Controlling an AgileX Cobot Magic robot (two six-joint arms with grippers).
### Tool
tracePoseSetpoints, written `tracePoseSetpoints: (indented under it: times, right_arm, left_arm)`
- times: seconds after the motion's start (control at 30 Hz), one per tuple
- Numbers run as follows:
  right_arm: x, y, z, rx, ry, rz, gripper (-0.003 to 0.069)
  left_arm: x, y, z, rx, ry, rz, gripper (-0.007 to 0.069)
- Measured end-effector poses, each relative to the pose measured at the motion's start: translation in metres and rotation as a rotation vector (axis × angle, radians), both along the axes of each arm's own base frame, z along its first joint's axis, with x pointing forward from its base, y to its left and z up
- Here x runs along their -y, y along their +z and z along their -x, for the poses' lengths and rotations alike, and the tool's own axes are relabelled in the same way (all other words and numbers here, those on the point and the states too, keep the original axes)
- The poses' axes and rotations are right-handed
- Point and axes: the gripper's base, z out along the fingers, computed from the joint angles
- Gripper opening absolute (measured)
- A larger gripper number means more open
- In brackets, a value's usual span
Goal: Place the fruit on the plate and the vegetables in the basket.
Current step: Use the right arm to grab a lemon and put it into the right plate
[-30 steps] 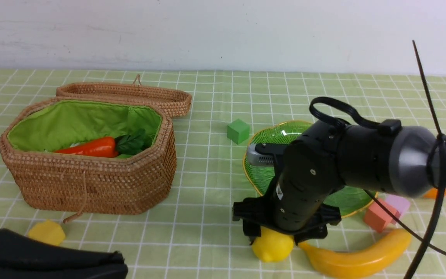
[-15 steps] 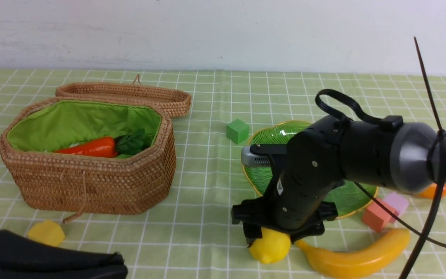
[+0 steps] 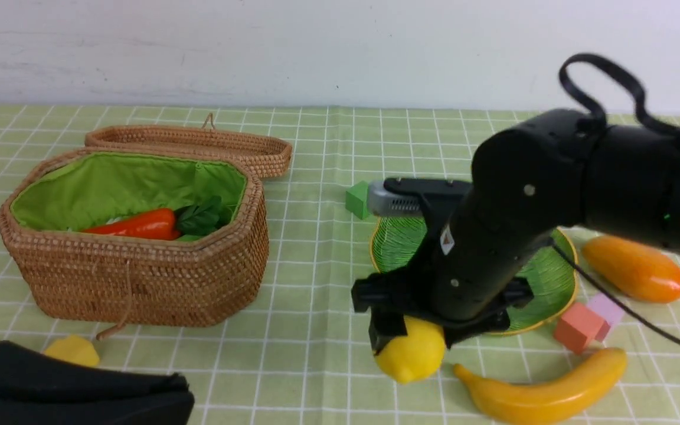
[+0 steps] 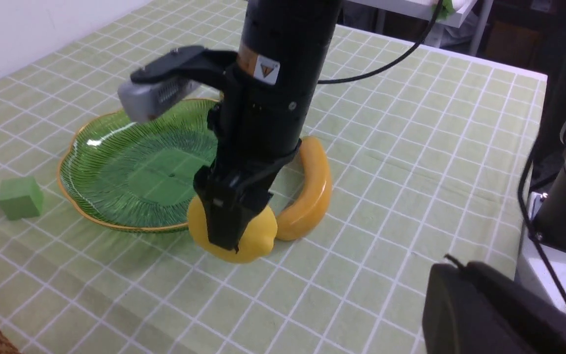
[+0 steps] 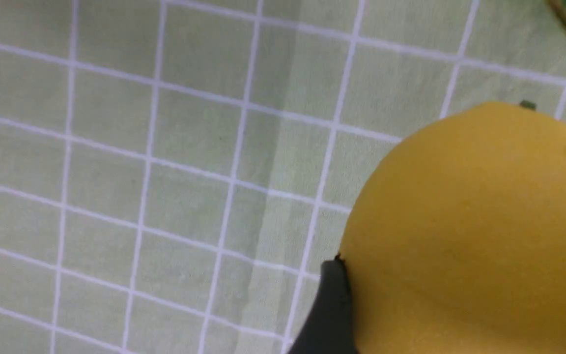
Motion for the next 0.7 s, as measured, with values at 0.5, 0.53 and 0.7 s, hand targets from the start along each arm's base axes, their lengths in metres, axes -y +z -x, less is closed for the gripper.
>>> tracePoseSetpoints:
  times: [0.5, 0.53, 0.7]
  right_arm:
    - [0.076, -0.028, -0.095, 0.212, -0.213, 0.043, 0.0586]
    - [0.076, -0.032, -0.097, 0.216, -0.202, 0.048, 0.0586]
    - [0.074, -0.040, -0.101, 0.217, -0.183, 0.058, 0.0601]
  left_arm:
    - [-0.007, 0.017, -0.015, 0.143, 0.171, 0.133, -0.0013]
    - [-0.007, 0.017, -0.015, 0.143, 0.171, 0.133, -0.0013]
    - [-0.007, 0.017, -0.014, 0.141, 0.169, 0.132, -0.0013]
